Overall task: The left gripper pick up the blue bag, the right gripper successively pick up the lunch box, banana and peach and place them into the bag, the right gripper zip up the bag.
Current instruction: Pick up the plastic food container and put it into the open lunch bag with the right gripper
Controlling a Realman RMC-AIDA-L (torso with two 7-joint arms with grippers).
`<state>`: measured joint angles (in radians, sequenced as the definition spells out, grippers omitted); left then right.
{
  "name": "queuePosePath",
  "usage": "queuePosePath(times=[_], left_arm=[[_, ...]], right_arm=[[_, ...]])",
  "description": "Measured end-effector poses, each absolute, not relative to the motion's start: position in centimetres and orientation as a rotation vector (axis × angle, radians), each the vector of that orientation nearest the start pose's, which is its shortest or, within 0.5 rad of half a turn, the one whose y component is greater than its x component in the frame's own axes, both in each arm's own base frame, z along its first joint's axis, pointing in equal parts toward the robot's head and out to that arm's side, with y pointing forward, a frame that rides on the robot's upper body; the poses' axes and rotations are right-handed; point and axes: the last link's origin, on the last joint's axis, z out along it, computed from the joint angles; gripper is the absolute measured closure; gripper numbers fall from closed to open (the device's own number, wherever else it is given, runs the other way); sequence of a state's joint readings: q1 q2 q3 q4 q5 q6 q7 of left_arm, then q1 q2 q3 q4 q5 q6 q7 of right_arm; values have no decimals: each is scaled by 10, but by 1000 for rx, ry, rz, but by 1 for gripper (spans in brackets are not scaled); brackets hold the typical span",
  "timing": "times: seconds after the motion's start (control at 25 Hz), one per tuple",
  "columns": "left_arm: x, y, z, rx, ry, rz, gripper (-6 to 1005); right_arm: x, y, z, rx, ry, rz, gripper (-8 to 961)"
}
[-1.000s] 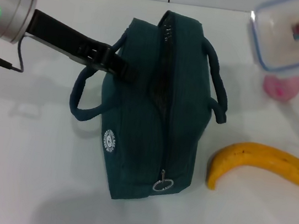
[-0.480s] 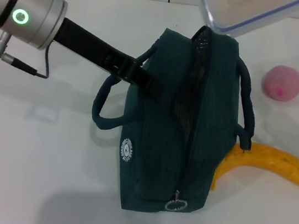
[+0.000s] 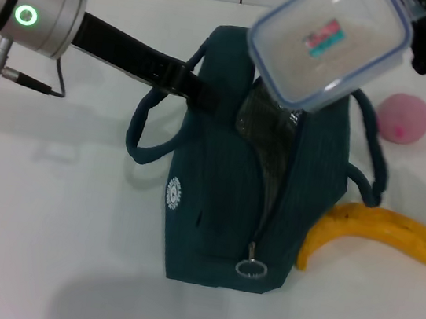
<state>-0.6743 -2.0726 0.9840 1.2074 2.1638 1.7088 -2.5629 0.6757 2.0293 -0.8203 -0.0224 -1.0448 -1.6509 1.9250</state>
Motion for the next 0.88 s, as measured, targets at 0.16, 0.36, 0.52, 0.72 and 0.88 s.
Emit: queuePosePath(times=[0.16,0.36,0.52,0.72,0.88], left_arm=[[-151,363,38,-2722,-1345,-258,957],[-150,364,39,-2725,-1329,-265,957],[-147,366,38,-2737,-1292,-271,957],[-146,367,37,-2738,-1275,-281,957],[-146,367,37,-2737,-1277,-282,957]], right_arm=[[224,351,6,-1849,1735,1963,856],[227,352,-6,-1890,1793,1846,856],[219,355,-13,-1959,1790,1792,855],[210,363,-14,-2000,1740,1777,855],[207,370,-11,-2002,1710,1765,826]])
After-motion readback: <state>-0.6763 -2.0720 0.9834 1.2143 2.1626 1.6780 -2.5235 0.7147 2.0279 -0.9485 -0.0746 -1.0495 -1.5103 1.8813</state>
